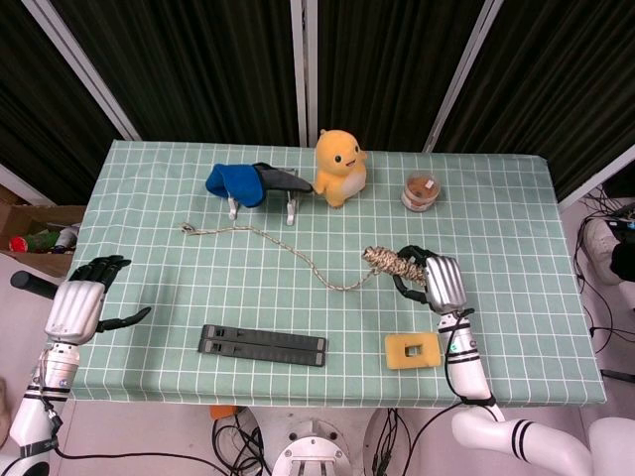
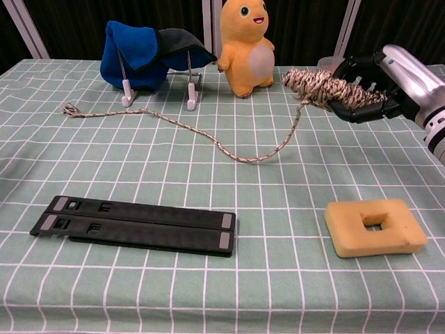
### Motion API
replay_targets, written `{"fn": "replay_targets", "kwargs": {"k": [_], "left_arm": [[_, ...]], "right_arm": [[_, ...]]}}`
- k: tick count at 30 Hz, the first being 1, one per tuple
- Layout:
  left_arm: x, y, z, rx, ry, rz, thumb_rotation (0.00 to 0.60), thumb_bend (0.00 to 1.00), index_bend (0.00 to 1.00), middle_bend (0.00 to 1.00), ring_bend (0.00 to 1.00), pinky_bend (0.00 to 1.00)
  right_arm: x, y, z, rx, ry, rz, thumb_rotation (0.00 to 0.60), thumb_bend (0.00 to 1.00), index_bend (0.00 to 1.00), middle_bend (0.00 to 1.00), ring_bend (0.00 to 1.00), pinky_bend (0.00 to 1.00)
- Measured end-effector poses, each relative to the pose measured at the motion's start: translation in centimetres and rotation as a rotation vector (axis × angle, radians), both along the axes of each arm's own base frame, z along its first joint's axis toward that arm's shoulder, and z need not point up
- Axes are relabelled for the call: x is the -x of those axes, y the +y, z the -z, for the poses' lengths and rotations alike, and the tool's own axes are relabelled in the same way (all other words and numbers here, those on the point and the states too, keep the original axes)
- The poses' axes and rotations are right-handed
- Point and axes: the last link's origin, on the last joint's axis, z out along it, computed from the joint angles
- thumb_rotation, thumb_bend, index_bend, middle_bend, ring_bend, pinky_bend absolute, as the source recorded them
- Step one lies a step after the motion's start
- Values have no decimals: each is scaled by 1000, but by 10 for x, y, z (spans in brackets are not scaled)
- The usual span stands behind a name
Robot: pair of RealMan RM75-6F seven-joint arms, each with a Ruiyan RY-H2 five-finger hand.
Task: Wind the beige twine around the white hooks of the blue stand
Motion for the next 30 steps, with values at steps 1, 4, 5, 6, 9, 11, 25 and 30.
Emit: {"fn": "replay_targets", "kwargs": {"k": [1,4,5,6,9,11,25,30], "left_arm": [[0,0,0,1,0,0,157,75,207,168,153,262],[0,0,0,0,1,-1,156,76,207,168,153,262],[0,0,0,0,1,-1,155,76,207,168,153,262],[-1,0,0,0,0,-1,154,76,207,168,153,262],[-2,0,1,0,1,1,154,75,207,168,153,262],[-2,1,1,0,-2,2,155,76,207,168,153,262],[-34,24,12,-18,-273,97,186,74,191,168,153,262],[-62,40,23,52,-515,144,177,79,185,168,153,263]], "right_arm": [[-2,0,-1,14,-45,-8,600,628,771,593,542,749],[-8,0,-2,46,-180,-25,600,628,773,594,542,750],[-10,0,-3,52,-225,-29,600,628,773,594,542,750],[-12,0,-4,58,-271,-32,600,628,774,594,542,751],[-19,0,-6,63,-427,-45,600,630,774,595,543,752],[-25,0,-8,56,-537,-56,600,634,775,595,543,752],[-86,-5,-31,-84,-777,-162,600,632,778,599,546,753],[-105,-10,-39,-82,-712,-213,600,632,785,603,553,756]]}}
